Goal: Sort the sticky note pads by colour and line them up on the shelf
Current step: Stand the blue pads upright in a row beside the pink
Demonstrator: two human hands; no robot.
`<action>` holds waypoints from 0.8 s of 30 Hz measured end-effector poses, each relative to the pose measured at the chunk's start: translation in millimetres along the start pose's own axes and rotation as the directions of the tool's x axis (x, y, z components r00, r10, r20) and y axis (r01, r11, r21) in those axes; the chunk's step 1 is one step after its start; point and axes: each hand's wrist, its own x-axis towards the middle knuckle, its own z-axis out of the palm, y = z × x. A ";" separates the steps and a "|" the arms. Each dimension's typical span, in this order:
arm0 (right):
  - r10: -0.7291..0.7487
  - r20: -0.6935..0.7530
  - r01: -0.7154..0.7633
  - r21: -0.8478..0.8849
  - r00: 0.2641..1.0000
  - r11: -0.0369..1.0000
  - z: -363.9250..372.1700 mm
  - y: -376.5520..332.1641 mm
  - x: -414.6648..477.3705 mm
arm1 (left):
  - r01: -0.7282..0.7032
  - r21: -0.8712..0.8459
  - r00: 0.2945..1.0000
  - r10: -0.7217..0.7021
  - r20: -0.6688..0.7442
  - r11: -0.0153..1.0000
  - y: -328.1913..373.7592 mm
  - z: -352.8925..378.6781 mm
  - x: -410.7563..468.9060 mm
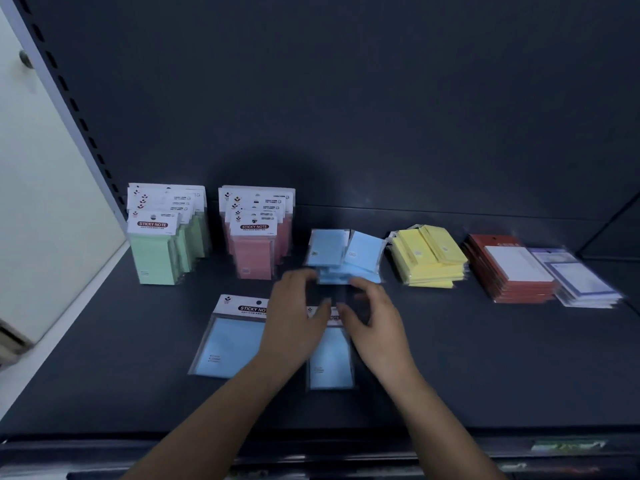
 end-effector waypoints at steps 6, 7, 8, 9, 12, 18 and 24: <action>0.181 0.177 -0.236 0.374 0.967 0.897 4.7 -21.8 36.2 | 0.378 -0.409 0.920 -0.288 0.267 0.831 3.8 3.9 44.9; 0.195 0.184 -0.255 0.404 0.963 0.878 6.1 -22.5 39.6 | 0.412 -0.446 0.907 -0.311 0.282 0.795 2.1 5.1 47.7; 0.208 0.182 -0.267 0.425 0.961 0.865 7.6 -22.0 42.0 | 0.429 -0.474 0.901 -0.331 0.280 0.769 0.7 5.9 48.3; 0.219 0.172 -0.274 0.439 0.960 0.856 8.6 -21.4 43.1 | 0.434 -0.502 0.901 -0.348 0.261 0.748 -0.6 6.9 47.9; 0.248 0.092 -0.258 0.527 0.964 0.810 11.3 -20.7 40.2 | 0.398 -0.594 0.903 -0.414 0.118 0.699 -1.8 7.2 45.0; 0.379 0.021 -0.249 0.787 0.925 0.565 21.0 -21.1 21.2 | 0.335 -0.740 0.887 -0.461 0.039 0.583 2.5 -1.2 33.4; 0.231 -0.048 -0.131 0.702 0.972 0.700 9.9 -10.3 8.3 | 0.414 -0.647 0.908 -0.334 0.251 0.640 2.4 -11.8 6.4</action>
